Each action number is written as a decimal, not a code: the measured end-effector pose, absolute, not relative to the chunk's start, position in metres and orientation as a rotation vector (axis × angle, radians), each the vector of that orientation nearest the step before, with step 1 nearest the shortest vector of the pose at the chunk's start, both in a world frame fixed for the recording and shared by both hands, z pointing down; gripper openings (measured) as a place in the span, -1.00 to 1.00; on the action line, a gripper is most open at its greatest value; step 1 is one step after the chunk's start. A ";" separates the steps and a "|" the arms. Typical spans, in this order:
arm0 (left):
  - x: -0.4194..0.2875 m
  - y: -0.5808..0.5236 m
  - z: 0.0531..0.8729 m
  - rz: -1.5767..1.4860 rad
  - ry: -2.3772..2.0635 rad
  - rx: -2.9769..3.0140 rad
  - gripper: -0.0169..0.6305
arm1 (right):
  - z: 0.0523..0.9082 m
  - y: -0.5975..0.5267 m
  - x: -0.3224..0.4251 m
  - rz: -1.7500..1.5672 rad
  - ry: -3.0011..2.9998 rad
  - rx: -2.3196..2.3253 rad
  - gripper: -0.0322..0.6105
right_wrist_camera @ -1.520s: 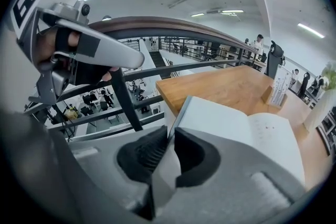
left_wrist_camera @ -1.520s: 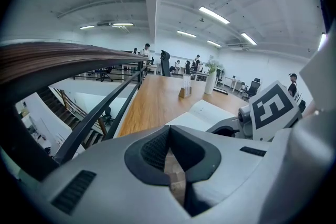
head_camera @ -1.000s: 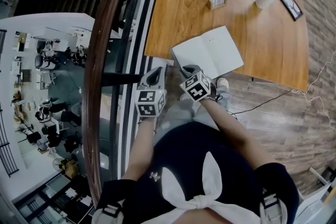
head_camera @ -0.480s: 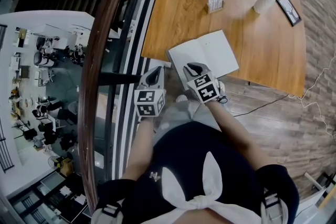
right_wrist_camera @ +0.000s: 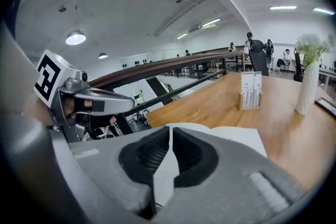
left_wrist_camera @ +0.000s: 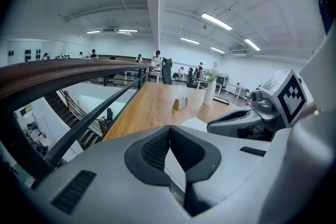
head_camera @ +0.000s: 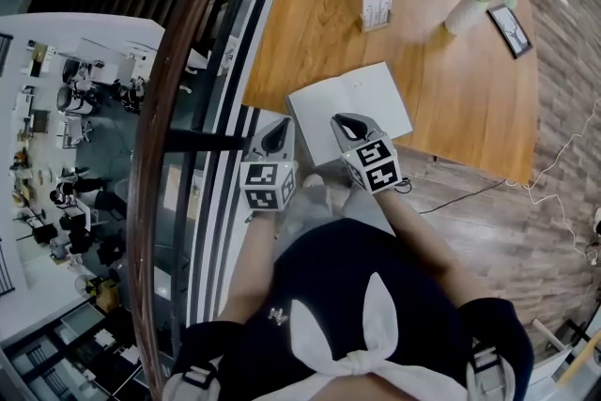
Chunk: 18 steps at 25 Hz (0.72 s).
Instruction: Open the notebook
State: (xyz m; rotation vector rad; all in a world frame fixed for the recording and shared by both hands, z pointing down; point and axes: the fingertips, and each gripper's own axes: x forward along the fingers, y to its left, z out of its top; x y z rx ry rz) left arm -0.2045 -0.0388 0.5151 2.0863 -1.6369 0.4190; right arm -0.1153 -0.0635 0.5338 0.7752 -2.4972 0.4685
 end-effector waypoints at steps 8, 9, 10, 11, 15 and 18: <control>-0.175 -0.047 0.507 0.367 -1.657 2.087 -0.89 | 0.516 -0.073 -0.085 0.418 -2.546 0.784 -0.90; -0.172 -0.048 0.506 0.361 -1.658 2.087 -0.89 | 0.514 -0.074 -0.082 0.416 -2.551 0.786 -0.90; -0.169 -0.048 0.505 0.356 -1.660 2.088 -0.89 | 0.512 -0.076 -0.078 0.416 -2.555 0.788 -0.90; -0.165 -0.049 0.504 0.352 -1.662 2.089 -0.89 | 0.509 -0.077 -0.075 0.418 -2.558 0.790 -0.90; -0.156 -0.050 0.501 0.340 -1.668 2.094 -0.90 | 0.499 -0.081 -0.066 0.420 -2.571 0.794 -0.90; -0.148 -0.047 0.498 0.329 -1.667 2.095 -0.90 | 0.494 -0.080 -0.058 0.435 -2.583 0.792 -0.90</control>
